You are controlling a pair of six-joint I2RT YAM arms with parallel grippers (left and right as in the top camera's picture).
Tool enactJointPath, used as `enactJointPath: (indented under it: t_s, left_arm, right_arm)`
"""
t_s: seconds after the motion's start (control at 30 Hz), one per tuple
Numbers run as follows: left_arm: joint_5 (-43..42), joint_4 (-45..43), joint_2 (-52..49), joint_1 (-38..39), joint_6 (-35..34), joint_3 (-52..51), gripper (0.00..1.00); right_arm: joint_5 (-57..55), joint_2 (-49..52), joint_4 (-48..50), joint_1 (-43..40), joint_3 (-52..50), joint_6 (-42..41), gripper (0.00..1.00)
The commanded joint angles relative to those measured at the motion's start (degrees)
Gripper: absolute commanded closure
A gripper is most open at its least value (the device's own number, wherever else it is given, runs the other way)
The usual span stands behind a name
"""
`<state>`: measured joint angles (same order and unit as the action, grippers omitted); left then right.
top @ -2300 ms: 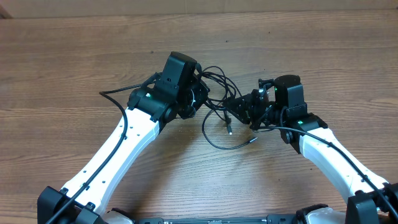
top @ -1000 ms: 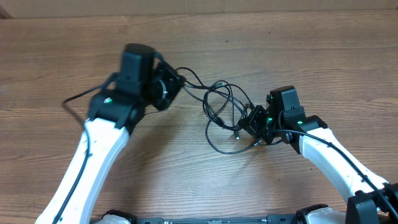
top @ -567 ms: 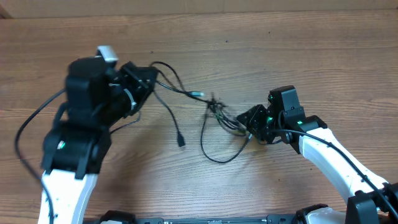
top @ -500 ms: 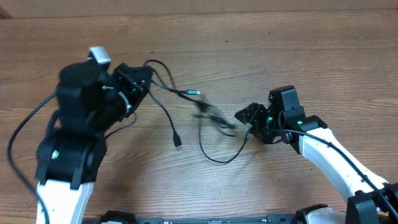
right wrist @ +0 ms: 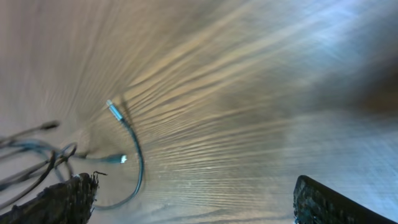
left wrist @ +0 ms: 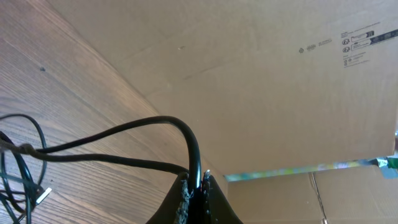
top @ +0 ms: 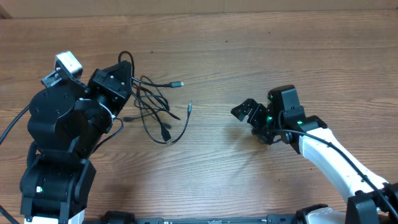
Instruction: Untangle cables
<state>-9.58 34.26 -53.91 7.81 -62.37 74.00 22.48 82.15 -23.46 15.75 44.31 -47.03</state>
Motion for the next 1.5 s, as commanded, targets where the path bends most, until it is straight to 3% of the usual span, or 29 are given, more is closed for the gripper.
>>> enactJointPath:
  t_s: [0.0,0.13,0.2,0.6,1.07,1.3,1.47]
  left_arm:
    - [-1.01,-1.16,0.52,-0.33,1.07,1.27,0.96]
    - [-3.93,-1.77,0.52,-0.28,0.37,1.27,0.96]
    - [-5.18,-1.77,0.52,-0.28,0.0,1.27,0.96]
    - [-7.06,-1.51,0.42,-0.28,-1.42,1.27,0.96]
    - [-15.89,-1.16,0.39,-0.28,-1.97,1.27,0.96]
    - [-16.0,2.8,0.28,-0.17,-1.97,1.25,0.96]
    - [-15.98,5.16,-0.09,0.26,-1.95,1.25,0.96]
  right_arm:
    - [8.44,0.28,3.43,-0.04,0.76,17.11,0.0]
    - [18.56,0.28,9.11,0.07,0.74,34.12,0.0]
    - [20.33,0.28,11.52,0.33,0.74,38.84,0.0]
    - [23.54,0.28,22.21,11.02,0.74,55.43,0.0]
    - [0.52,4.59,31.56,19.28,0.76,56.04,0.0]
    - [-0.2,10.84,40.63,19.28,0.76,56.06,0.0]
    - [-0.61,14.12,47.52,19.28,0.76,56.06,0.17]
